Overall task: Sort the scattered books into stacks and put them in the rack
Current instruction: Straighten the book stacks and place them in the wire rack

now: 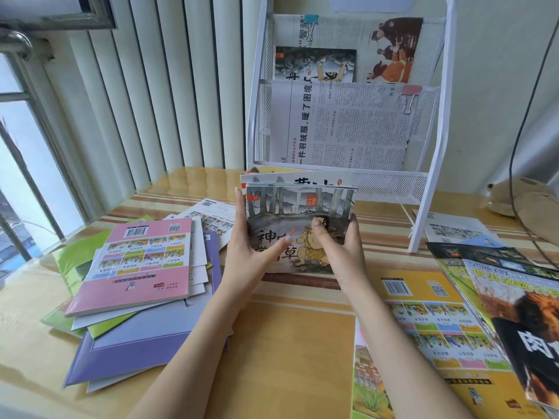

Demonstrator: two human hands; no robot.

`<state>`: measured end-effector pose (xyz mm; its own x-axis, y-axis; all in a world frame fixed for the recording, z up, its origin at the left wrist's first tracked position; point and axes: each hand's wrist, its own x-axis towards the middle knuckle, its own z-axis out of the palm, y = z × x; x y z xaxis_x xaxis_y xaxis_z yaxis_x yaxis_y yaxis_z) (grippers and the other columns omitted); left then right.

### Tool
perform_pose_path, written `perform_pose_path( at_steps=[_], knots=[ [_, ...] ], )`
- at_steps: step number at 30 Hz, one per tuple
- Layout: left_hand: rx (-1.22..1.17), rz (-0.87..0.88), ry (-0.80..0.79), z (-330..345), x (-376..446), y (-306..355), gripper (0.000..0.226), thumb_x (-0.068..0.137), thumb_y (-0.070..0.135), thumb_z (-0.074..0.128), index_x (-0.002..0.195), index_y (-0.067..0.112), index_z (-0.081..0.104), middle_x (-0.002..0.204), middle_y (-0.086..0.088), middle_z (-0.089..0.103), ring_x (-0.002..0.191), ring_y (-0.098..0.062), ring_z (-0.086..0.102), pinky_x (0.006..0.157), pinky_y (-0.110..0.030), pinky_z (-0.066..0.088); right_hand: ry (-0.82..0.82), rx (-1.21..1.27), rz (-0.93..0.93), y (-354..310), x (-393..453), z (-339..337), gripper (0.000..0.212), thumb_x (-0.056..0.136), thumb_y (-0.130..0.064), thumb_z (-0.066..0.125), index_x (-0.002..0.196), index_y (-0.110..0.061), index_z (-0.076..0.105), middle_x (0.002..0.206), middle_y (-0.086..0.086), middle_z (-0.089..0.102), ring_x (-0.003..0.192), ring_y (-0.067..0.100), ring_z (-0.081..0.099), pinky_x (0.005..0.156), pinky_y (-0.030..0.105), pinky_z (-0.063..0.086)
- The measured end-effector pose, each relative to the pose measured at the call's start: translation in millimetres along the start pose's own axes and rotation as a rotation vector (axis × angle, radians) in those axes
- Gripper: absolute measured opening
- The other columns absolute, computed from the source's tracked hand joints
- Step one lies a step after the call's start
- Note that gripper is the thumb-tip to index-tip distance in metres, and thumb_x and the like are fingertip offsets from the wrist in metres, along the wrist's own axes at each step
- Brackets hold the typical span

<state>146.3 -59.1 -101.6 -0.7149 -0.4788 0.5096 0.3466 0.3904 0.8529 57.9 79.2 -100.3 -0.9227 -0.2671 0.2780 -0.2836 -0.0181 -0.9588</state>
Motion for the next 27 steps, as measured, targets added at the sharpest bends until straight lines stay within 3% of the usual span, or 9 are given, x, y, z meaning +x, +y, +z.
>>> perform_pose_path(
  at_steps=[2,6,9,11,15,18,21,24,27],
  knots=[
    [-0.017,-0.003,0.005,-1.1,0.2,2.1,0.109,0.075,0.029,0.08,0.152,0.035,0.002,0.155,0.022,0.014,0.139,0.012,0.017,0.108,-0.006,0.021,0.031,-0.009,-0.012,-2.0,-0.7,-0.9,0.084,0.063,-0.072,0.065,0.131,-0.026,0.045,0.133,-0.007,0.053,0.124,0.01,0.046,0.104,0.031,0.038],
    [-0.044,-0.029,0.028,-1.8,2.0,3.4,0.113,0.069,0.046,0.077,0.149,0.043,-0.003,0.158,0.016,0.015,0.141,0.005,0.019,0.115,-0.024,0.023,0.027,0.054,-0.033,-5.2,-1.5,-2.0,0.065,0.079,-0.05,0.059,0.135,-0.023,0.04,0.123,-0.014,0.055,0.116,-0.002,0.049,0.082,0.002,0.037],
    [-0.058,-0.074,0.027,-0.9,2.9,1.8,0.107,0.067,0.049,0.078,0.15,0.039,0.012,0.153,0.013,0.032,0.138,-0.002,0.033,0.114,-0.036,0.031,-0.068,-0.005,0.106,0.4,-4.3,1.1,0.048,0.088,-0.047,0.055,0.128,-0.027,0.038,0.112,-0.018,0.053,0.121,0.013,0.047,0.086,0.019,0.034],
    [-0.086,-0.106,0.01,-1.2,3.1,-2.7,0.097,0.072,0.033,0.081,0.149,0.032,0.021,0.144,0.015,0.044,0.129,0.002,0.043,0.11,-0.035,0.038,-0.107,-0.113,0.162,5.7,-6.1,2.0,0.054,0.087,-0.051,0.053,0.131,-0.026,0.034,0.113,-0.014,0.049,0.114,0.013,0.045,0.087,0.025,0.03],
    [-0.009,-0.099,-0.058,-3.7,6.2,-20.0,0.111,0.076,0.004,0.078,0.152,0.031,0.002,0.157,0.009,0.021,0.14,-0.003,0.028,0.115,-0.04,0.03,-0.05,-0.184,0.145,8.7,-4.2,1.9,0.051,0.089,-0.045,0.053,0.128,-0.018,0.035,0.116,-0.007,0.051,0.106,0.013,0.047,0.082,0.023,0.031],
    [0.037,-0.044,-0.021,1.4,8.3,-28.0,0.108,0.075,0.008,0.076,0.153,0.019,0.002,0.158,0.001,0.02,0.144,-0.009,0.022,0.117,-0.042,0.025,0.022,-0.162,0.11,16.7,-1.7,8.9,0.059,0.088,-0.045,0.056,0.133,-0.012,0.036,0.129,0.0,0.054,0.118,0.02,0.05,0.09,0.028,0.038],
    [0.115,0.019,0.069,5.9,13.0,-29.3,0.104,0.077,0.006,0.074,0.153,0.014,0.003,0.159,0.005,0.012,0.146,-0.008,0.015,0.119,-0.034,0.019,0.063,-0.145,0.114,18.7,4.0,18.4,0.067,0.086,-0.046,0.058,0.136,-0.008,0.033,0.134,0.008,0.052,0.123,0.025,0.048,0.101,0.037,0.04],
    [0.18,-0.044,0.1,5.8,19.2,-36.8,0.105,0.078,0.011,0.076,0.153,0.014,0.001,0.154,0.01,0.015,0.144,-0.01,0.02,0.117,-0.033,0.022,0.087,-0.136,0.114,18.8,13.8,27.2,0.06,0.087,-0.044,0.059,0.13,-0.007,0.037,0.124,0.004,0.055,0.113,0.022,0.052,0.087,0.029,0.04],
    [0.241,-0.195,0.074,6.9,23.5,-44.3,0.1,0.078,0.025,0.076,0.152,0.01,0.011,0.142,-0.009,0.047,0.13,-0.024,0.044,0.106,-0.043,0.039,0.151,-0.266,0.127,20.2,14.2,35.6,0.052,0.091,-0.043,0.053,0.121,-0.004,0.036,0.108,0.005,0.05,0.102,0.022,0.05,0.075,0.028,0.034]
  ],
)
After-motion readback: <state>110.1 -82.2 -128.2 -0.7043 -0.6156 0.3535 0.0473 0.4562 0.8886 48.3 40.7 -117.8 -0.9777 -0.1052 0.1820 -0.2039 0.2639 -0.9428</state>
